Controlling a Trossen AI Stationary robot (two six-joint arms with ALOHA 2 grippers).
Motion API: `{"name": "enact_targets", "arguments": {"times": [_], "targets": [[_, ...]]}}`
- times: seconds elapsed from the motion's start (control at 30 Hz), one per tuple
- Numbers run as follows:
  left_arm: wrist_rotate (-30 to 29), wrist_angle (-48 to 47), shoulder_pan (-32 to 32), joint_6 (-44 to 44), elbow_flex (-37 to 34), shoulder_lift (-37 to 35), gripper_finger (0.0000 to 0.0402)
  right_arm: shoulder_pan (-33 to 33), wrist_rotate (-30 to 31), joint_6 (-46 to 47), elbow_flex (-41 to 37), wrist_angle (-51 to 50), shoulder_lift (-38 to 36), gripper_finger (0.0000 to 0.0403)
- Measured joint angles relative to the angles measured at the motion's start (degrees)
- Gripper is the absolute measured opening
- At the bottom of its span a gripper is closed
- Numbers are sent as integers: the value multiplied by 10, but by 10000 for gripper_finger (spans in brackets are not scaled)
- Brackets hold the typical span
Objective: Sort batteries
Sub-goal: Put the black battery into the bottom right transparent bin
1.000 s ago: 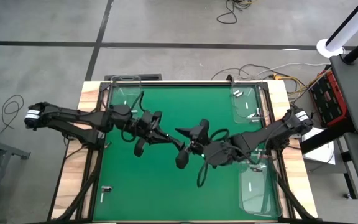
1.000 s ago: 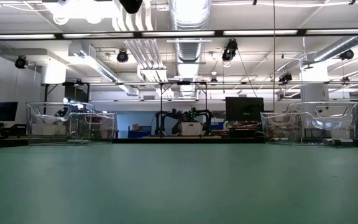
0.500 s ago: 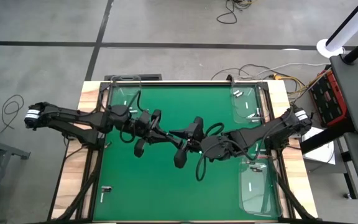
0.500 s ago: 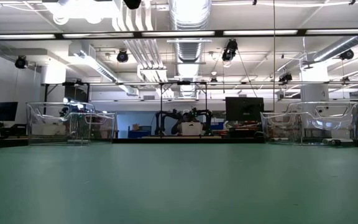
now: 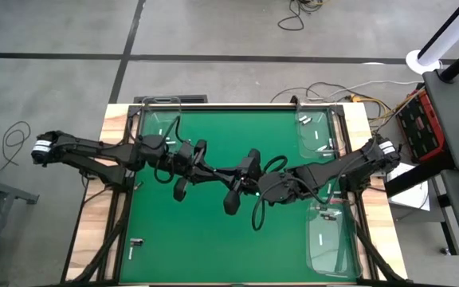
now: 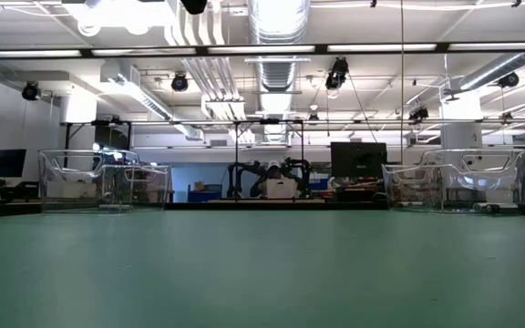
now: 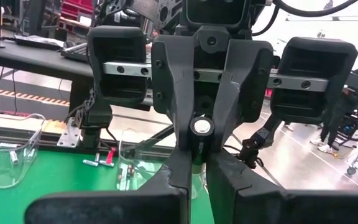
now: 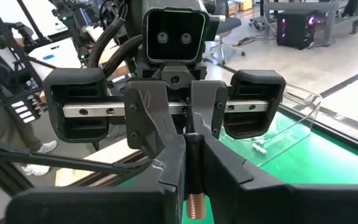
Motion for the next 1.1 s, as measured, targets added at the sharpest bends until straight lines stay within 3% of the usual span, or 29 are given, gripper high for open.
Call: {"name": "enact_targets", "arguments": {"times": [0.33,0.57,0.7,0.9,1.1], "targets": [[-10,5,0,2,0,7,9,-2,-6,9,-1,-2,0,64],[-7,3,0,2,0,7,9,-4,-28,21,0,-22,0,26],[-7,2,0,2,-1,6,14,-4,-29,23,0,-28,0,26],[-14,-32,0,20,0,-7,77,-5,-33,24,17,-45,-7,26],[-14,-187,0,24,1,-46,161,8,-32,79,56,-164,-42,26]]}}
